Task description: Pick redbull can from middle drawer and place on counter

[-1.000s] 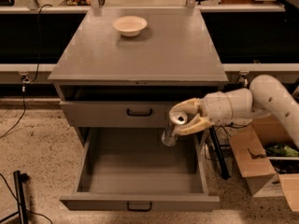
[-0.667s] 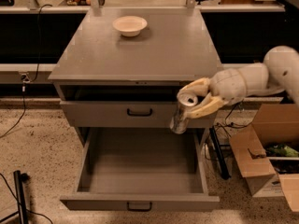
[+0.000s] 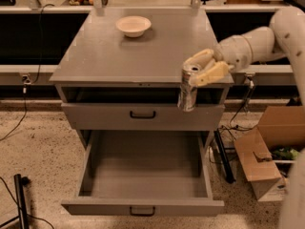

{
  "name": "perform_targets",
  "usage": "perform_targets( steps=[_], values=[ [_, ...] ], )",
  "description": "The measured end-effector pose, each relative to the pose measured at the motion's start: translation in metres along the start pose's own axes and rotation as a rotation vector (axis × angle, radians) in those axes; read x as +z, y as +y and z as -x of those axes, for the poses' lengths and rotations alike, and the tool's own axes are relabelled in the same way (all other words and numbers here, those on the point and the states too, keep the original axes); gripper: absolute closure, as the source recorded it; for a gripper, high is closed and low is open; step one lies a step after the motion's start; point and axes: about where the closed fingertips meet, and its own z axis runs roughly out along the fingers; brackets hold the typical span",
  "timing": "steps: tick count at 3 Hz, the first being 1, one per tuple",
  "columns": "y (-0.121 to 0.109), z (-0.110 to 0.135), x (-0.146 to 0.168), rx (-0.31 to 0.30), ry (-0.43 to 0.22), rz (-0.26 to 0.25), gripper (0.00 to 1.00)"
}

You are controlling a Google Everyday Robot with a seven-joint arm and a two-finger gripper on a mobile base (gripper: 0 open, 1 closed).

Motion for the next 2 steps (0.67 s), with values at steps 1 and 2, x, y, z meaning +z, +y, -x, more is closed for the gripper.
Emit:
perform_targets(
  steps=[1, 2],
  values=[
    [-0.039, 0.013, -0.014, 0.08, 0.015, -0.073, 1.0],
    [-0.07, 0.041, -0.041, 0.073, -0.004, -0.204, 1.0]
  ],
)
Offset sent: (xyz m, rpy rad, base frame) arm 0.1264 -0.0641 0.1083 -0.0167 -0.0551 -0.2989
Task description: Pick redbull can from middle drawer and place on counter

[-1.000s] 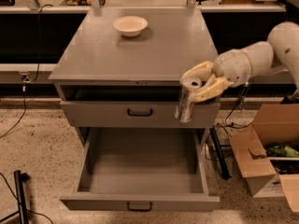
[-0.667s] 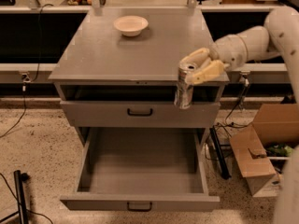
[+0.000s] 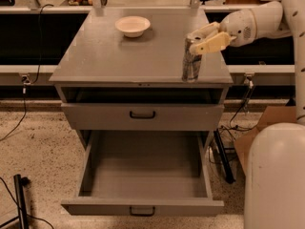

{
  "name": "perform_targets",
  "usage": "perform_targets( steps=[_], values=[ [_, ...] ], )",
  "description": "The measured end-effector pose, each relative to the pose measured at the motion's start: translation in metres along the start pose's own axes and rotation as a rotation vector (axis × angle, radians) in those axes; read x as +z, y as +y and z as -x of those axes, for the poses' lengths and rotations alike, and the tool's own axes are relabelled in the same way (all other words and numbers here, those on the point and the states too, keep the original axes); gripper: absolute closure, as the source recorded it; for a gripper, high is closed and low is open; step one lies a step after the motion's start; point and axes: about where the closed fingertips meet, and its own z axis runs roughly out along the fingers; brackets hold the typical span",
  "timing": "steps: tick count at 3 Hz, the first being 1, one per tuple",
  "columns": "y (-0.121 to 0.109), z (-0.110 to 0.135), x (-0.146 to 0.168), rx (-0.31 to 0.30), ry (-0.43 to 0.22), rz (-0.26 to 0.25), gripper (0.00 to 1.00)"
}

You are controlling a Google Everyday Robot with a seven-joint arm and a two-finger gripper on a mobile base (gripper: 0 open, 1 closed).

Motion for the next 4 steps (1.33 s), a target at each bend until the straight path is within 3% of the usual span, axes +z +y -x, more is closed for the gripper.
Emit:
perform_targets(
  steps=[1, 2, 3, 4],
  values=[
    [-0.009, 0.017, -0.011, -0.031, -0.025, -0.056, 1.0],
    [-0.015, 0.019, -0.007, -0.03, -0.036, -0.069, 1.0],
    [-0.021, 0.022, 0.001, 0.0, -0.006, -0.092, 1.0],
    [-0.036, 0.023, 0.004, 0.014, 0.041, -0.165, 1.0]
  ],
)
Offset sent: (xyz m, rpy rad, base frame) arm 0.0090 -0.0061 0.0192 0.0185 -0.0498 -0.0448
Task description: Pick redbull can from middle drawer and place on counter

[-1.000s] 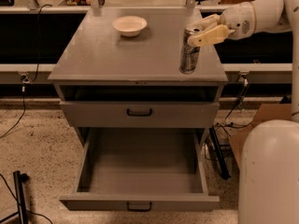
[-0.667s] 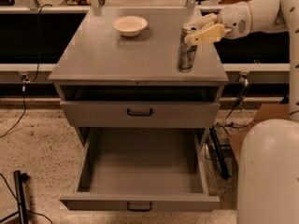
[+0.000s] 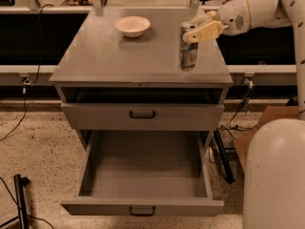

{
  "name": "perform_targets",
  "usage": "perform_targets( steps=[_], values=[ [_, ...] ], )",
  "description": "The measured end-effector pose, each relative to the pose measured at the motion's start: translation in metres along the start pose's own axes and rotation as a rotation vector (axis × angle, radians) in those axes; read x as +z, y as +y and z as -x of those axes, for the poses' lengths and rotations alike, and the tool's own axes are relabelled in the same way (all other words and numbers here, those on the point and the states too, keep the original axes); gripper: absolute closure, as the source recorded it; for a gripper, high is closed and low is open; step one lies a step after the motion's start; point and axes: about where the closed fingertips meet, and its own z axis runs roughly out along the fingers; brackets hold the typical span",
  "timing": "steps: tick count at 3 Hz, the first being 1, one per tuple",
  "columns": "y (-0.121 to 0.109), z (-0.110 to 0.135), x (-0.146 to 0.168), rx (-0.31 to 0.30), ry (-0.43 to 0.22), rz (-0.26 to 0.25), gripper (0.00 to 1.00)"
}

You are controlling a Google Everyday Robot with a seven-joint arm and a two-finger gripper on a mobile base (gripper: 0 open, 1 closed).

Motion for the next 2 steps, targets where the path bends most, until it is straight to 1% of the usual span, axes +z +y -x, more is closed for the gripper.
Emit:
perform_targets(
  steps=[1, 2],
  values=[
    [-0.022, -0.003, 0.008, -0.008, 0.0, -0.1, 1.0],
    [-0.034, -0.007, 0.017, -0.044, -0.034, -0.167, 1.0]
  ],
)
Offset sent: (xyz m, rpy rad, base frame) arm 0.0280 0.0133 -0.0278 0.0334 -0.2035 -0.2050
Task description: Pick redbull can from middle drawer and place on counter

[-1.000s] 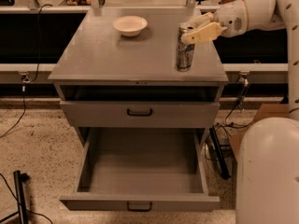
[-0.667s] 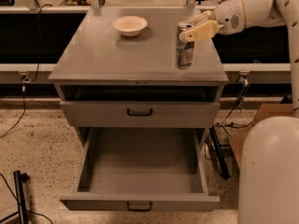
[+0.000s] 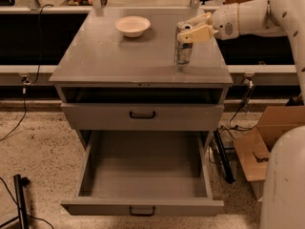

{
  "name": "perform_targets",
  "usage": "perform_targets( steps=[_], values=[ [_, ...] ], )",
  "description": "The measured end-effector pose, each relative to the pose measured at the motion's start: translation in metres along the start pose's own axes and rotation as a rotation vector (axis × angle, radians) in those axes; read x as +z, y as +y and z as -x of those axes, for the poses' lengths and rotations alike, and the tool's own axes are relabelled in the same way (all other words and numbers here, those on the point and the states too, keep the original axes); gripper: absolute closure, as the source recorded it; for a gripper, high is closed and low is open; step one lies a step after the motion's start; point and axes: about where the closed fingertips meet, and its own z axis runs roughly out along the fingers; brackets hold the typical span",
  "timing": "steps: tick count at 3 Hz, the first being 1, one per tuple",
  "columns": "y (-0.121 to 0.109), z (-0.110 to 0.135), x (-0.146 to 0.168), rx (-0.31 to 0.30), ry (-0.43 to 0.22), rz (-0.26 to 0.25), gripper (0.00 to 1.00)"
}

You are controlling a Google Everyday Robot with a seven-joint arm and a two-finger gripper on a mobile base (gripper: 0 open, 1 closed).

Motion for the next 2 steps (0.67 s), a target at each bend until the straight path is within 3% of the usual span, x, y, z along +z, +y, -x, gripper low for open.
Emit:
perform_targets(
  steps=[1, 2],
  values=[
    [0.0, -0.008, 0.01, -0.01, -0.034, -0.02, 1.0],
    [0.003, -0.023, 0.024, 0.075, -0.057, 0.033, 0.81]
  ],
)
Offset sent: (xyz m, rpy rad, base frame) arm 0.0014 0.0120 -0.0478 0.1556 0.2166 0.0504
